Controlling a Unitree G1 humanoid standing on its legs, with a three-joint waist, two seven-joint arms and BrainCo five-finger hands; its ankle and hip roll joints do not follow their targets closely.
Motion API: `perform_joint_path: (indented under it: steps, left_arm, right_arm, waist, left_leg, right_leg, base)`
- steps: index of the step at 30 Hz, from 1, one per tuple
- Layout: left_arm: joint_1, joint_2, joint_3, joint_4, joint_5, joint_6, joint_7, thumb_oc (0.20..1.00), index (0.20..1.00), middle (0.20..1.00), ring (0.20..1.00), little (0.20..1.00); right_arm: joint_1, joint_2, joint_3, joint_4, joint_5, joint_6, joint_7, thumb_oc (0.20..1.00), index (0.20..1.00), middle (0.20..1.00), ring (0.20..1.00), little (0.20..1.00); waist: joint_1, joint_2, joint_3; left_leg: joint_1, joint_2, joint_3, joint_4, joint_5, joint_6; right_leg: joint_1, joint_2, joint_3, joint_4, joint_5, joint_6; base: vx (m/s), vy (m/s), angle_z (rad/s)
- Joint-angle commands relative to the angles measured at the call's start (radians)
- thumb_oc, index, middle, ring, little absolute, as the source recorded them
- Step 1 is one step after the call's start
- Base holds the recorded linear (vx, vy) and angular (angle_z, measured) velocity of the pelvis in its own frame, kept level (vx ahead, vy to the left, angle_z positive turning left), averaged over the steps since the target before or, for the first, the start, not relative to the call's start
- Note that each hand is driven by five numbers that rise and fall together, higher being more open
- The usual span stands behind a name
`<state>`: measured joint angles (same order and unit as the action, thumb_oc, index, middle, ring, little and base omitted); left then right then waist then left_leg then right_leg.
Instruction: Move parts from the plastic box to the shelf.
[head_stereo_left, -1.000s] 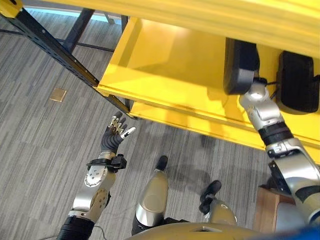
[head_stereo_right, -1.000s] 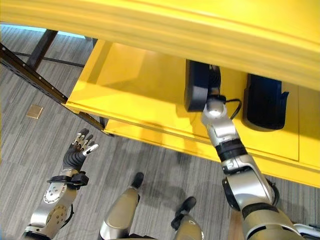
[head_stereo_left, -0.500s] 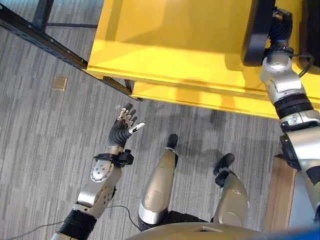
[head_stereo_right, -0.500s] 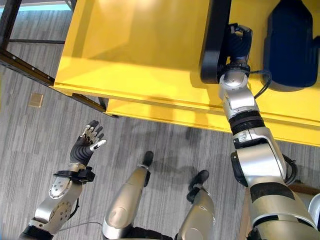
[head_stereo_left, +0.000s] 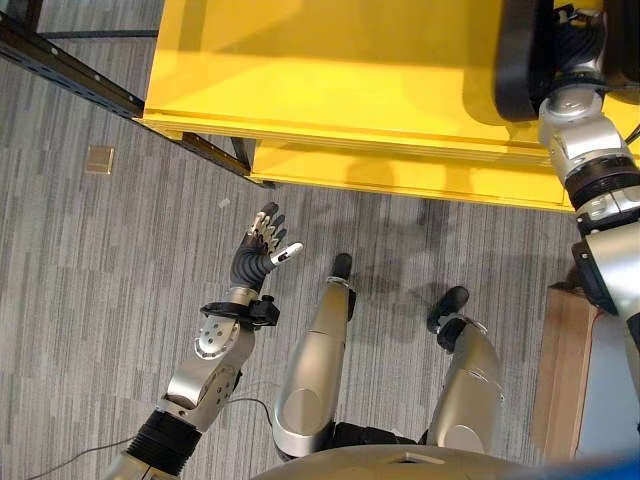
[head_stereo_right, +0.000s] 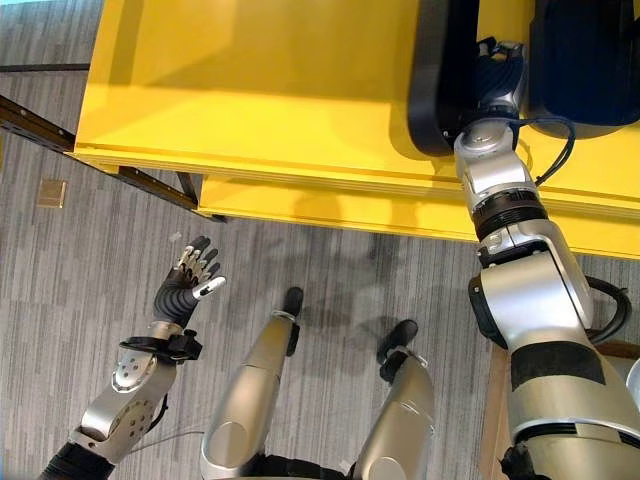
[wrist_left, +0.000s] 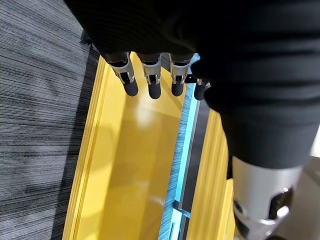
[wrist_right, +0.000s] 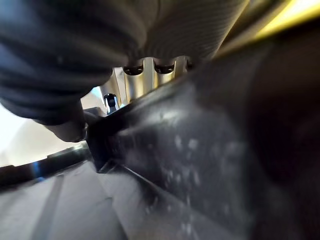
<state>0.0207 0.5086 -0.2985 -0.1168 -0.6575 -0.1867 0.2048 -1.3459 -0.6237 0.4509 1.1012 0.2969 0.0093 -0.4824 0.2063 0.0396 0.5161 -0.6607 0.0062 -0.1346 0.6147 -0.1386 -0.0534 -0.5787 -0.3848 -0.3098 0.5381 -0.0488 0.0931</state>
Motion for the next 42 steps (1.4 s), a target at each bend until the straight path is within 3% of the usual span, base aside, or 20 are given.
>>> perform_joint_path:
  steps: [1, 25, 27, 28, 29, 30, 42]
  left_arm:
    - [-0.001, 0.031, 0.019, -0.067, -0.008, -0.076, 0.015, 1.000, 1.000, 1.000, 1.000, 1.000]
    - [-0.068, 0.034, -0.004, -0.053, -0.015, -0.098, 0.035, 1.000, 1.000, 1.000, 1.000, 1.000]
    - [-0.073, 0.033, -0.006, -0.052, -0.016, -0.099, 0.041, 1.000, 1.000, 1.000, 1.000, 1.000]
    - [-0.073, 0.034, -0.008, -0.053, -0.017, -0.100, 0.043, 1.000, 1.000, 1.000, 1.000, 1.000]
    - [-0.075, 0.034, -0.008, -0.051, -0.017, -0.100, 0.043, 1.000, 1.000, 1.000, 1.000, 1.000]
    - [-0.075, 0.034, -0.008, -0.051, -0.017, -0.101, 0.043, 1.000, 1.000, 1.000, 1.000, 1.000]
    - [-0.082, 0.035, -0.010, -0.033, -0.033, -0.110, 0.051, 1.000, 1.000, 1.000, 1.000, 1.000]
  right_arm:
    - [-0.139, -0.065, 0.046, -0.008, -0.023, -0.049, -0.009, 0.200, 0.200, 0.200, 0.200, 0.200]
    - [-0.258, -0.096, 0.131, 0.118, -0.014, -0.038, 0.002, 0.200, 0.200, 0.200, 0.200, 0.200]
    - [-0.262, -0.092, 0.121, 0.123, 0.009, -0.042, -0.005, 0.313, 0.313, 0.313, 0.313, 0.313]
    - [-0.264, -0.091, 0.120, 0.124, 0.014, -0.042, -0.005, 0.479, 0.479, 0.479, 0.479, 0.479]
    - [-0.268, -0.090, 0.112, 0.126, 0.028, -0.046, -0.009, 0.871, 0.871, 0.871, 0.871, 0.871]
    - [-0.268, -0.090, 0.112, 0.126, 0.028, -0.046, -0.009, 1.000, 1.000, 1.000, 1.000, 1.000]
    - [-0.268, -0.049, 0.087, 0.103, 0.103, -0.069, -0.016, 1.000, 1.000, 1.000, 1.000, 1.000]
  waist:
    - [0.007, -0.013, -0.035]
    - [0.030, -0.017, -0.040]
    - [0.031, -0.016, -0.039]
    - [0.032, -0.015, -0.039]
    - [0.031, -0.013, -0.039]
    - [0.031, -0.013, -0.039]
    - [0.022, -0.007, -0.042]
  left_leg:
    - [-0.023, 0.024, 0.026, -0.010, -0.013, 0.001]
    - [-0.061, -0.002, 0.013, 0.005, -0.025, 0.014]
    - [-0.065, -0.004, 0.013, 0.012, -0.029, 0.016]
    - [-0.064, -0.004, 0.014, 0.011, -0.030, 0.017]
    - [-0.067, -0.007, 0.015, 0.015, -0.032, 0.018]
    - [-0.068, -0.007, 0.014, 0.016, -0.032, 0.018]
    - [-0.062, -0.010, 0.021, 0.031, -0.040, 0.020]
  right_leg:
    - [0.104, 0.010, 0.013, 0.109, -0.172, 0.014]
    - [0.109, 0.007, -0.007, 0.099, -0.172, 0.018]
    - [0.108, 0.006, -0.005, 0.103, -0.173, 0.016]
    - [0.109, 0.006, -0.004, 0.102, -0.174, 0.016]
    - [0.108, 0.006, -0.003, 0.104, -0.175, 0.015]
    - [0.107, 0.006, -0.003, 0.105, -0.176, 0.015]
    - [0.097, 0.001, 0.019, 0.135, -0.190, 0.007]
  base:
    - [0.02, -0.001, 0.07]
    - [0.02, 0.004, 0.02]
    - [0.02, 0.005, 0.02]
    - [0.00, 0.000, 0.00]
    - [0.00, 0.000, 0.00]
    - [0.02, 0.036, 0.01]
    - [0.00, 0.007, 0.00]
